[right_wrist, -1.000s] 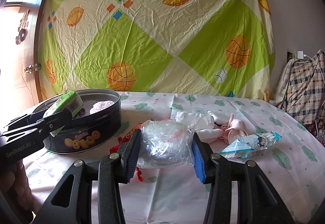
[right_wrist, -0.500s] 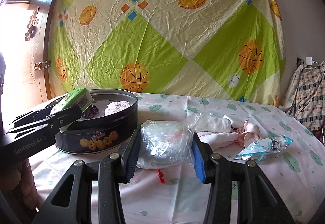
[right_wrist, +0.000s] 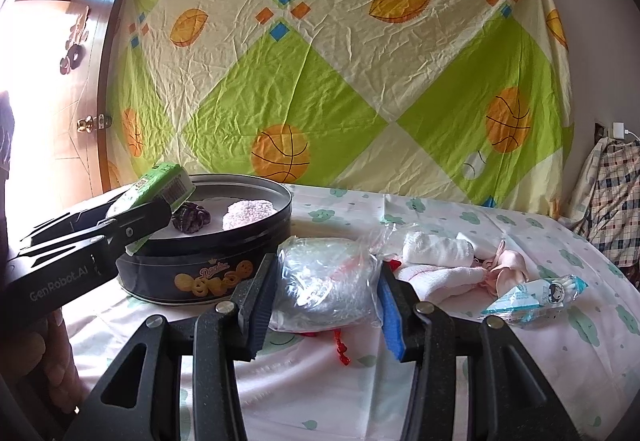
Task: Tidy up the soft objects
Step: 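Move the green tissue pack over the tin with the left tool while the right tool holds the bag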
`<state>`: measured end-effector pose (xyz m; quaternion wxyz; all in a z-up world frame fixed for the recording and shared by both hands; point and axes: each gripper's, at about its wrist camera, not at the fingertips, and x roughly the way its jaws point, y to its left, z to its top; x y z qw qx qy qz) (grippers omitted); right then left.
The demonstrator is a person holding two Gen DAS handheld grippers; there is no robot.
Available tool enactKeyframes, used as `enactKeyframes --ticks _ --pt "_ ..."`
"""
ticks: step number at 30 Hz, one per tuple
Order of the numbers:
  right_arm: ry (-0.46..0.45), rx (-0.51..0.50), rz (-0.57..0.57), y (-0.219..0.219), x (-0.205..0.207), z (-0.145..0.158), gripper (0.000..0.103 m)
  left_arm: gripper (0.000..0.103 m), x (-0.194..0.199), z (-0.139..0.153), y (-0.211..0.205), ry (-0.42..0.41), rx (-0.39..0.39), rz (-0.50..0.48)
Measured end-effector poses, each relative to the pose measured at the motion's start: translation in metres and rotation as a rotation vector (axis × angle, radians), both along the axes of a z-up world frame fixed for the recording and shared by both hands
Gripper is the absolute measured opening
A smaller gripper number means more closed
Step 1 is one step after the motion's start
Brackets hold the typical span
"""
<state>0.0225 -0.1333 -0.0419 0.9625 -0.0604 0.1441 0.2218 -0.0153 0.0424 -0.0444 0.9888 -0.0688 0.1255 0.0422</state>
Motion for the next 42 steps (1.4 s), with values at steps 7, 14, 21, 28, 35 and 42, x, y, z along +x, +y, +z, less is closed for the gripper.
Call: enactKeyframes --ticks 7,14,21,28,35,42 --pt "-0.004 0.001 0.001 0.0 0.0 0.0 0.049 0.054 -0.005 0.0 0.003 -0.028 -0.006 0.0" --pt "-0.004 -0.001 0.015 0.006 -0.003 0.0 0.049 0.054 -0.007 0.0 0.005 -0.037 -0.005 0.017" --pt "-0.015 -0.01 0.04 0.018 -0.008 0.0 0.049 0.054 -0.01 0.0 0.007 -0.046 0.0 0.024" --pt "-0.014 -0.014 0.048 0.021 -0.009 -0.001 0.049 0.054 -0.014 -0.001 0.01 -0.063 -0.003 0.024" --pt "-0.006 -0.016 0.063 0.027 -0.008 -0.001 0.049 0.054 -0.017 -0.001 0.015 -0.071 -0.006 0.031" --pt "-0.006 -0.02 0.086 0.033 -0.01 -0.002 0.049 0.054 -0.019 -0.001 0.023 -0.073 -0.022 0.037"
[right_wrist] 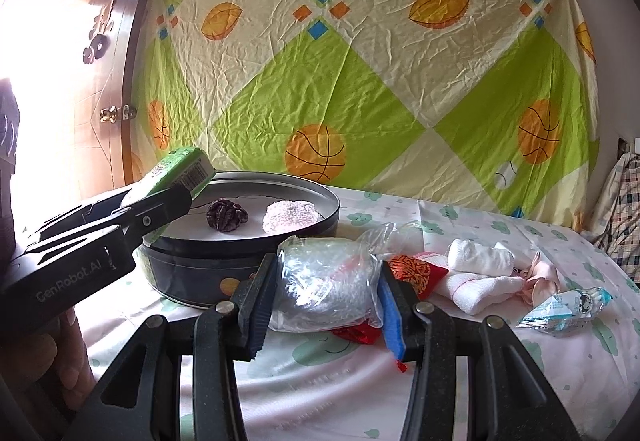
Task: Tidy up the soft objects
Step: 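Move the green tissue pack over the tin with the left tool while the right tool holds the bag, then lower both tools into the tin and open them to drop the tissue pack and plastic bag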
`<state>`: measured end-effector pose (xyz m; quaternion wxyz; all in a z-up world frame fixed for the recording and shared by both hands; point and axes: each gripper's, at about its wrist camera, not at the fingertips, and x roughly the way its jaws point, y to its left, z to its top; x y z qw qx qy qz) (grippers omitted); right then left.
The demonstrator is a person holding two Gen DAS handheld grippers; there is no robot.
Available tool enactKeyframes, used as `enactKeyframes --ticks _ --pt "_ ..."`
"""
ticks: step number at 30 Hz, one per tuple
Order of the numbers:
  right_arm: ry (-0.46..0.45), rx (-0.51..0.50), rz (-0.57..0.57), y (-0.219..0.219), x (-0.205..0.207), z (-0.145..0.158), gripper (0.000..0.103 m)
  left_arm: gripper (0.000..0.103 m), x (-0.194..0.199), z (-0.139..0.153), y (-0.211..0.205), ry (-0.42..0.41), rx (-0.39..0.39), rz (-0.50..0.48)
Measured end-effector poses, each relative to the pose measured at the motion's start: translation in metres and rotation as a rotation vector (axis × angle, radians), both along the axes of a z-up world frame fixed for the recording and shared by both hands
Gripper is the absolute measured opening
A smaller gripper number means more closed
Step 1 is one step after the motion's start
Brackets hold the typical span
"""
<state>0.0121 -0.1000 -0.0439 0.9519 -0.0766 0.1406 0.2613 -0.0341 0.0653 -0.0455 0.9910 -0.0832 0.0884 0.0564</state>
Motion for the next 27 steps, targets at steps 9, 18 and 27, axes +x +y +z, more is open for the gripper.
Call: enactKeyframes --ticks 9,18,27 --pt "0.026 0.013 0.022 0.0 0.002 0.0 0.049 0.054 0.0 0.0 0.007 0.001 -0.001 0.013" --pt "0.082 0.067 0.069 -0.002 0.009 0.003 0.049 0.054 -0.001 0.001 0.009 0.007 0.0 0.015" --pt "0.117 0.107 0.104 0.001 0.029 0.027 0.049 0.054 0.002 0.013 0.028 0.043 -0.015 0.027"
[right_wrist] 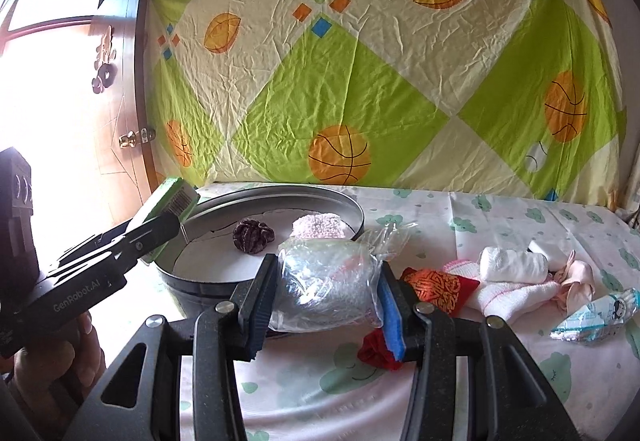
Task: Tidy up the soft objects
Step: 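Lower both tools into the tin and open them to drop the tissue pack and plastic bag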
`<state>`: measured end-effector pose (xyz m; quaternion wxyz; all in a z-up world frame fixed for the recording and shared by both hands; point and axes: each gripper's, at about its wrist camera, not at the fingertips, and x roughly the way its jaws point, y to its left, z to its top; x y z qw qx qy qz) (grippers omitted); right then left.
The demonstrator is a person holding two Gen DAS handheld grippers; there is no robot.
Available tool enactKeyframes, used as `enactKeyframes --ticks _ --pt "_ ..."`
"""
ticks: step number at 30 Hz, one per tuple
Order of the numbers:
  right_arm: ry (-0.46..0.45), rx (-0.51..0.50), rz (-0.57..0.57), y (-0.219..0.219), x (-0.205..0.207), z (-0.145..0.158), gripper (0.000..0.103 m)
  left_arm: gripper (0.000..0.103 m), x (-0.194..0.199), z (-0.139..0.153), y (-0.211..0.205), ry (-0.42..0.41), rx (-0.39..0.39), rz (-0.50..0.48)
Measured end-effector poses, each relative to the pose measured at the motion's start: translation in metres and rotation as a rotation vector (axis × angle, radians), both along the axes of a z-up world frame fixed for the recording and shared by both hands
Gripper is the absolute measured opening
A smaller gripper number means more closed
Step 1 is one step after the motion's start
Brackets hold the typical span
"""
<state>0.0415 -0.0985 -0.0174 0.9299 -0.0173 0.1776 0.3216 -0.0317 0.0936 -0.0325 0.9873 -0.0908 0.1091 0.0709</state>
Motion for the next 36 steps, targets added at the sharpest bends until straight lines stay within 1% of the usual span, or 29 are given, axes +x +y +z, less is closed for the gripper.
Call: enactKeyframes --ticks 3,5,9,15,18,20,24,31,32,34,35,36 --pt "0.003 -0.01 0.027 0.01 0.01 0.009 0.049 0.054 0.009 0.004 0.01 0.039 0.009 0.012" --pt "0.003 -0.023 0.042 0.02 0.019 0.014 0.049 0.054 0.018 0.007 0.018 0.073 -0.001 0.01" --pt "0.036 -0.049 0.069 0.042 0.042 0.02 0.049 0.054 0.038 0.014 0.037 0.14 -0.009 0.012" --pt "0.056 -0.145 0.082 0.078 0.073 0.016 0.049 0.054 0.064 0.024 0.062 0.222 0.01 0.063" --pt "0.096 -0.176 0.087 0.091 0.087 0.007 0.049 0.054 0.078 0.02 0.076 0.283 0.001 0.084" --pt "0.113 -0.186 0.085 0.095 0.093 0.003 0.049 0.054 0.085 0.015 0.083 0.313 -0.02 0.089" --pt "0.131 -0.2 0.088 0.101 0.098 -0.003 0.049 0.054 0.093 0.003 0.089 0.373 -0.03 0.096" --pt "0.145 -0.196 0.085 0.106 0.1 -0.008 0.049 0.054 0.1 -0.004 0.087 0.407 -0.02 0.099" --pt "0.146 -0.193 0.085 0.106 0.101 -0.008 0.05 0.055 0.1 -0.005 0.086 0.408 -0.016 0.1" --pt "0.157 -0.187 0.083 0.106 0.102 -0.008 0.059 0.057 0.101 -0.005 0.087 0.411 -0.013 0.1" --pt "0.165 -0.184 0.085 0.105 0.102 -0.008 0.07 0.065 0.101 -0.005 0.087 0.41 -0.01 0.101" --pt "0.164 -0.183 0.082 0.105 0.102 -0.008 0.078 0.075 0.101 -0.004 0.086 0.406 -0.006 0.103"
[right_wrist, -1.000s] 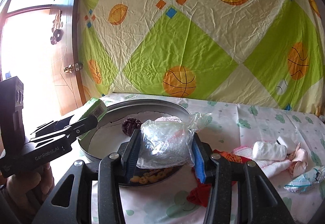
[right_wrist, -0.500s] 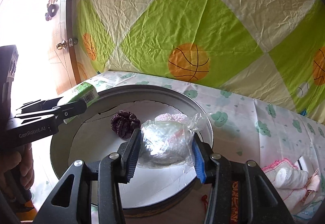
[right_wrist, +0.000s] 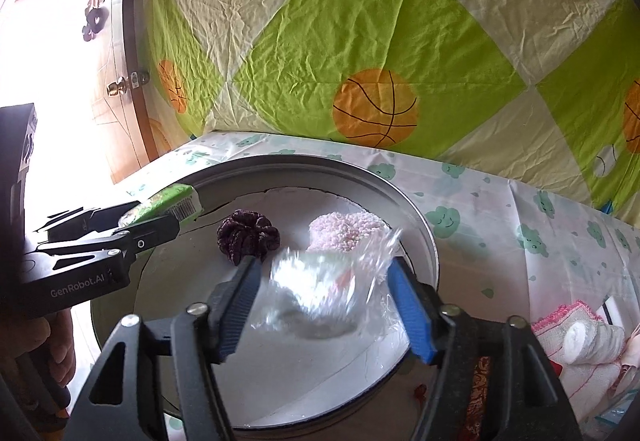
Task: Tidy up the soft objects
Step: 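Lower both tools into the tin and open them to drop the tissue pack and plastic bag, then grasp the red drawstring pouch with the left tool while the right tool grasps the cotton swab pack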
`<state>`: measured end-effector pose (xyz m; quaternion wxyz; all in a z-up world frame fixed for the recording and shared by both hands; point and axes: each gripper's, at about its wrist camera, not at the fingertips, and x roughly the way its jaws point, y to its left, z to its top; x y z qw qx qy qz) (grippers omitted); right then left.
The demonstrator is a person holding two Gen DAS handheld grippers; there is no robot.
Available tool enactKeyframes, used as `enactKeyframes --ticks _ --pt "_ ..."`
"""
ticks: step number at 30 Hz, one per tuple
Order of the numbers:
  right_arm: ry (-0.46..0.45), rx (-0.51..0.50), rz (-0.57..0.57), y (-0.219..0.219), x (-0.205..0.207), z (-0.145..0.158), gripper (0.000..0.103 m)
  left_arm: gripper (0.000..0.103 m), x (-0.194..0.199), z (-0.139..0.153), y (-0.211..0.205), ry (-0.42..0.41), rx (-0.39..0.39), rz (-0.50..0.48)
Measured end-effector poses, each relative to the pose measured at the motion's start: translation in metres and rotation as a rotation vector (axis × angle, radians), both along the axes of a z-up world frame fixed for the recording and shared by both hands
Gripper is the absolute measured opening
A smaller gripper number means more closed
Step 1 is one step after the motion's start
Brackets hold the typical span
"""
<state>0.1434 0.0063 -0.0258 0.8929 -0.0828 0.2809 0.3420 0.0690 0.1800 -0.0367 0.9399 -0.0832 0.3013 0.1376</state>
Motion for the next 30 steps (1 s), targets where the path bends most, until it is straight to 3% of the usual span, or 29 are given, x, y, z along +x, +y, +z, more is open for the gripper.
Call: enactKeyframes --ticks 2,9,18,30 --pt "-0.006 0.006 -0.01 -0.003 -0.002 0.001 0.08 0.083 -0.002 0.002 -0.001 -0.01 0.011 0.012" --pt "0.0 0.048 -0.038 -0.035 -0.017 0.006 0.08 0.087 -0.017 0.015 -0.018 -0.077 0.032 -0.001" --pt "-0.05 0.077 -0.16 -0.123 -0.043 0.007 0.083 0.095 -0.033 0.026 -0.083 -0.16 0.055 -0.103" --pt "-0.046 0.096 -0.416 -0.226 -0.045 -0.003 0.086 0.095 -0.008 0.01 -0.197 -0.108 0.091 -0.324"
